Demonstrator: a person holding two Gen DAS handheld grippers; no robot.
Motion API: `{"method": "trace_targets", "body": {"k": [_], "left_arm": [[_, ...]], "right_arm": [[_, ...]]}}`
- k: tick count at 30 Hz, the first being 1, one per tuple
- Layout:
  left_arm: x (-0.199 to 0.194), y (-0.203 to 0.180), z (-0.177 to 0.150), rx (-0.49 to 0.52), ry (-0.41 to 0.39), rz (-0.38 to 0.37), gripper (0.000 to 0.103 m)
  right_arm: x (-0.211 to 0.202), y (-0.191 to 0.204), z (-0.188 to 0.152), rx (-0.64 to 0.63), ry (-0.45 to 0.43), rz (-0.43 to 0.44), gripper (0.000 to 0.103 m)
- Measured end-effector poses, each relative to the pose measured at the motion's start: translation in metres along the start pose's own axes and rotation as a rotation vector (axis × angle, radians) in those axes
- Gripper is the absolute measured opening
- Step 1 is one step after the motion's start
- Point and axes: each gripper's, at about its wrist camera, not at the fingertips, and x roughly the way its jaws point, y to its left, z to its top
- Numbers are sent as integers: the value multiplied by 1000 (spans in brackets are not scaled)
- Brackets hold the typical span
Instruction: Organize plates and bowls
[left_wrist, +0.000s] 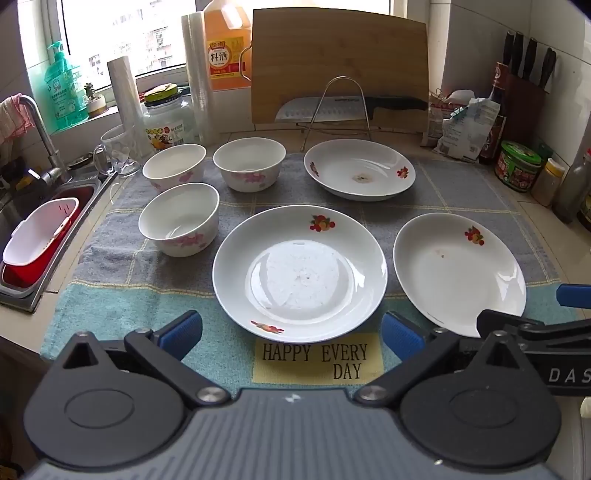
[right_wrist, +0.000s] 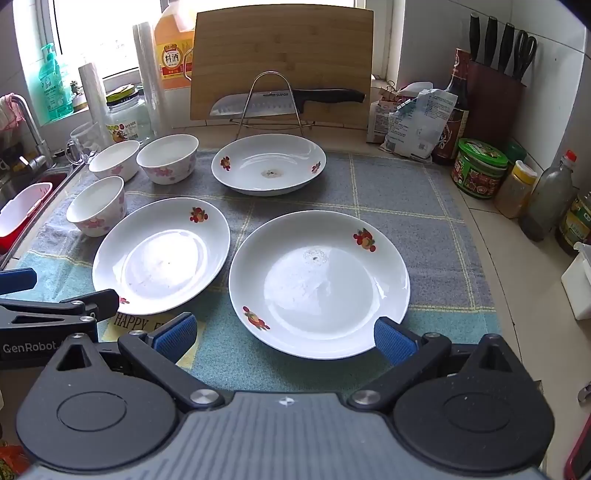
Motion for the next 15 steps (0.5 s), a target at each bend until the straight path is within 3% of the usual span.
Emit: {"method": "trace_targets", "body": {"k": [15], "left_arm": [[2,1,3,3,2,9,102]], "right_arm": [[3,1,2,-1,1,-2,103]]}}
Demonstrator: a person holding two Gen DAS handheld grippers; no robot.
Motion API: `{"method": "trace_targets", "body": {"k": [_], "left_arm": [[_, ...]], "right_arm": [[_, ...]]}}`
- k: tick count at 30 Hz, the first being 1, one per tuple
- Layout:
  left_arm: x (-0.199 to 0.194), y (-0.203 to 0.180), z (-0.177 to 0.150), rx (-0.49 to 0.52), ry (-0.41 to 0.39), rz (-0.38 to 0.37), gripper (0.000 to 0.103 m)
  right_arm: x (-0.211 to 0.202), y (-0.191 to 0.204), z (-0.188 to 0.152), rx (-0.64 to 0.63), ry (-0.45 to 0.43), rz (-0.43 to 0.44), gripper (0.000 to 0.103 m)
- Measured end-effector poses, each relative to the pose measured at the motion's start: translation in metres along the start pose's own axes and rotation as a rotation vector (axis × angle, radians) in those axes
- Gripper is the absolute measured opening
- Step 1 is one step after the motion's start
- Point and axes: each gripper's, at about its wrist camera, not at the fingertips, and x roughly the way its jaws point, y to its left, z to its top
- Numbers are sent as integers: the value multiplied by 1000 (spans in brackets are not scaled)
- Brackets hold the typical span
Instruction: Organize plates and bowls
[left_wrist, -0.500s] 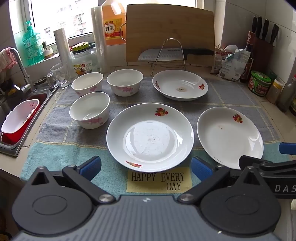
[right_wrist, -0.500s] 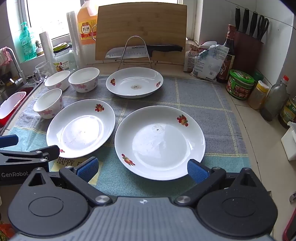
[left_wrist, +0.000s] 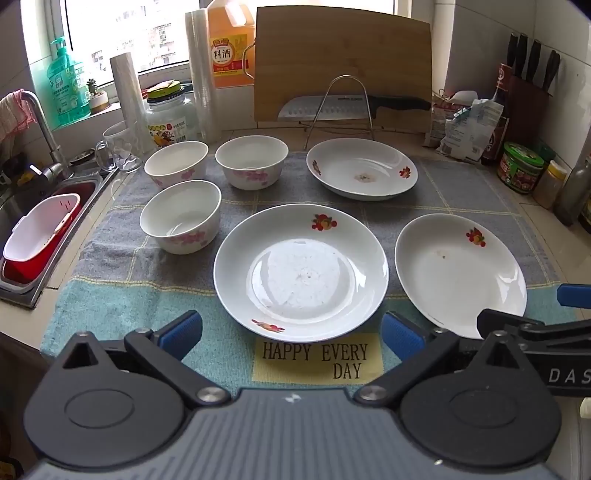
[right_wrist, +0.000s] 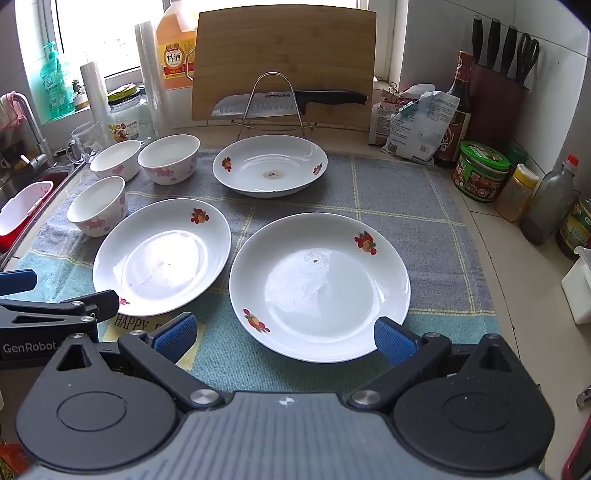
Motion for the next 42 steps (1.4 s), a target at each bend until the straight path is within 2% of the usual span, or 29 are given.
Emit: {"method": "trace_targets", "body": {"k": [42], "left_arm": [[-4,3,-1,-12,-5,2,102]], "right_arm": [[-5,6,2,-21,-6,-11,103]]}}
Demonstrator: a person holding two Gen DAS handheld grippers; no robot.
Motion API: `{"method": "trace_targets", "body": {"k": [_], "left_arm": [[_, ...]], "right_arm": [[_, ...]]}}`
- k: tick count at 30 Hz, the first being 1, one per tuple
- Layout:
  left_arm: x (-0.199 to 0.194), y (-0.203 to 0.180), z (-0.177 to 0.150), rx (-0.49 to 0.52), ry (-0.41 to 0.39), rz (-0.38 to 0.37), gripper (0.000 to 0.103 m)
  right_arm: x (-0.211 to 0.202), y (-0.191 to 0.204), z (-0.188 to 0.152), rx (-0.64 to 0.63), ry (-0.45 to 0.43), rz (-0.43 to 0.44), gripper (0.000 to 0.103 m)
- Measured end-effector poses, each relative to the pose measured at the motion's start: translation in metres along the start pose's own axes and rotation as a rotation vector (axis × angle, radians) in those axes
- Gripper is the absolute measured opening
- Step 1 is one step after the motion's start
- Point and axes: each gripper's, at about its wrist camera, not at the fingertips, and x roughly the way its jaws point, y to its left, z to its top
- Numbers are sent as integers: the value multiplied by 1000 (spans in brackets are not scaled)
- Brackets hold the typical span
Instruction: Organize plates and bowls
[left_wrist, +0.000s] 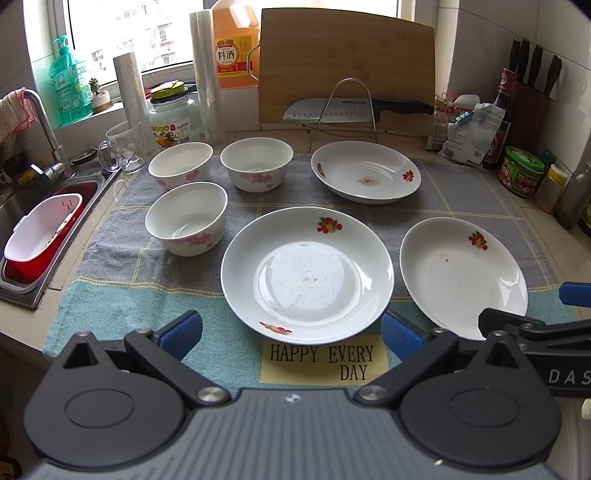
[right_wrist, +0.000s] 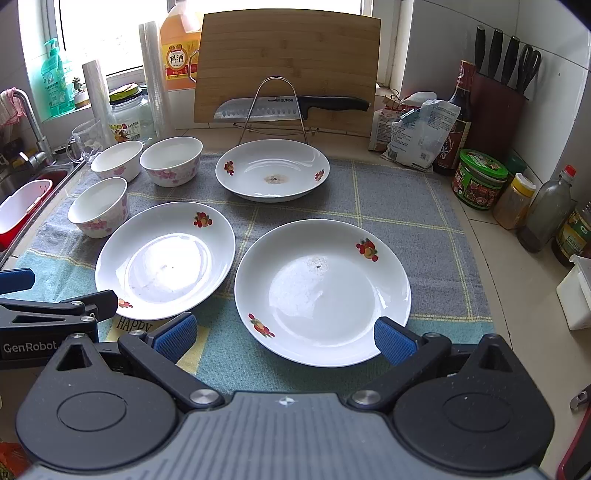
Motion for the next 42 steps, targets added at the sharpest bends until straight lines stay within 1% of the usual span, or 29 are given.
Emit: {"method": "trace_targets", "body": {"k": [16,23,34,42], "left_arm": [[0,1,1,-1,2,-2,102],[2,5,2,1,6,-16,102],[6,13,3,11,2,-56,102],[11,24,4,27,-23,-104,102]], "right_arm": [[0,4,1,-3,-1,-9,103],[-1,6,1,-6,-3,-13,103],[-2,12,2,-14,-14,-22,103],[-8,18,1,-36,-60,-14,103]]}}
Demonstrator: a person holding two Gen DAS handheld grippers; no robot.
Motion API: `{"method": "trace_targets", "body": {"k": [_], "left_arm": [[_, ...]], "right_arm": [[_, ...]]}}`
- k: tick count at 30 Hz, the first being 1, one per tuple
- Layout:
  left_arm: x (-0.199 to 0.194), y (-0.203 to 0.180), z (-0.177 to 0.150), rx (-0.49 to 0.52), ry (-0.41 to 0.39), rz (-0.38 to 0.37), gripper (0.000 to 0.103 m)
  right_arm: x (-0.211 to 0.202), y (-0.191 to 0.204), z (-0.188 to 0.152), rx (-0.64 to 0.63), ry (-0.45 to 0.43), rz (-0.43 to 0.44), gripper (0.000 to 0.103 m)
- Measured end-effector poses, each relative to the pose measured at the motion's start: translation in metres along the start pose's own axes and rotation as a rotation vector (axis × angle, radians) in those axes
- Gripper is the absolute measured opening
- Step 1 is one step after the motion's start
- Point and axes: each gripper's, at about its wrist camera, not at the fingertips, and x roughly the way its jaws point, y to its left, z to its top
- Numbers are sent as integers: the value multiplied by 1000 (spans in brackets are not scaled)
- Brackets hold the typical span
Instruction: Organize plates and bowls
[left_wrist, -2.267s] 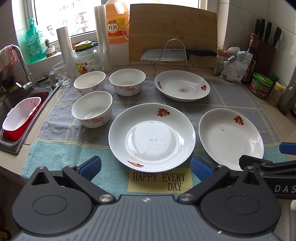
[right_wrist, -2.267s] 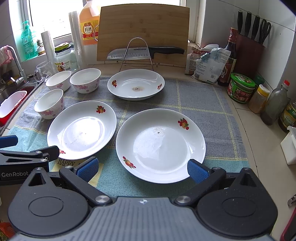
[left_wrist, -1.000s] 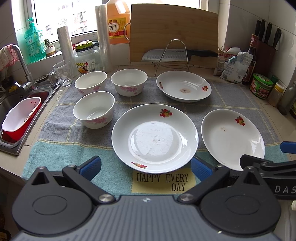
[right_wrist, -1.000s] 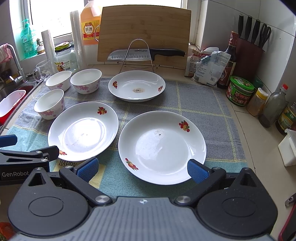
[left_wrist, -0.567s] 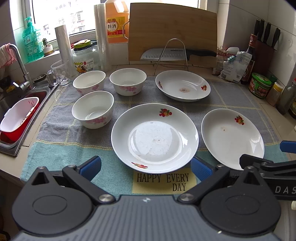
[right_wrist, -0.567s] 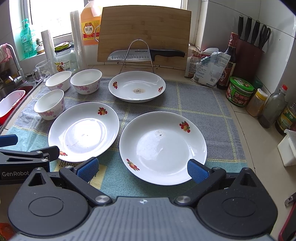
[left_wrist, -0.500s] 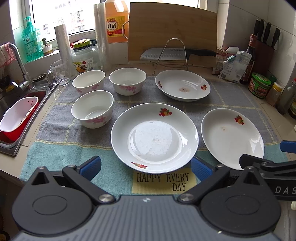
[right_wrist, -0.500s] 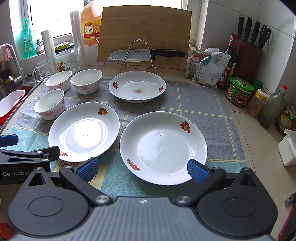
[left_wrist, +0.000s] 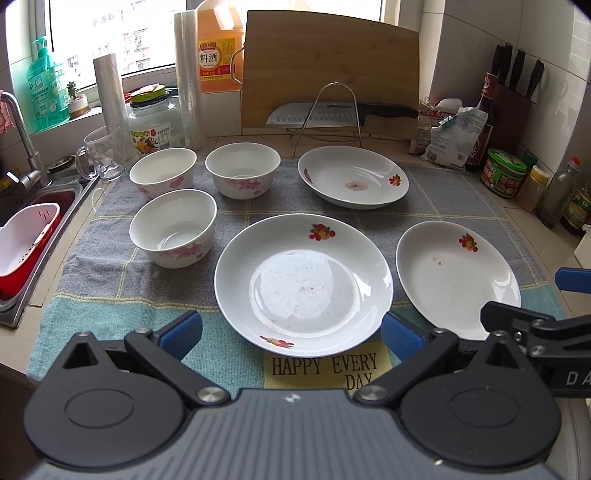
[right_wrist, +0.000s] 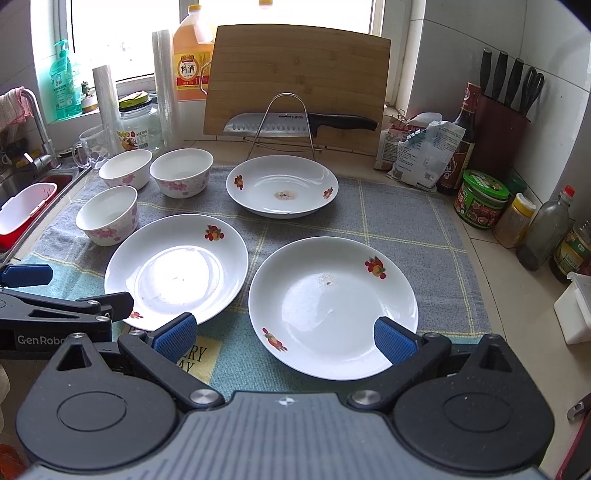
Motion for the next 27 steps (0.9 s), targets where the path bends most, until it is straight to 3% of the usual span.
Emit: {"method": "trace_targets", "body": {"k": [14,27], "left_arm": [[8,20,4,36,0,-140,102],[27,13,8,50,-49,-195,102]], "right_arm": [[-4,-8,-16,-24,-55,-44,103],[30,-30,-46,-9,19,-37,103]]}}
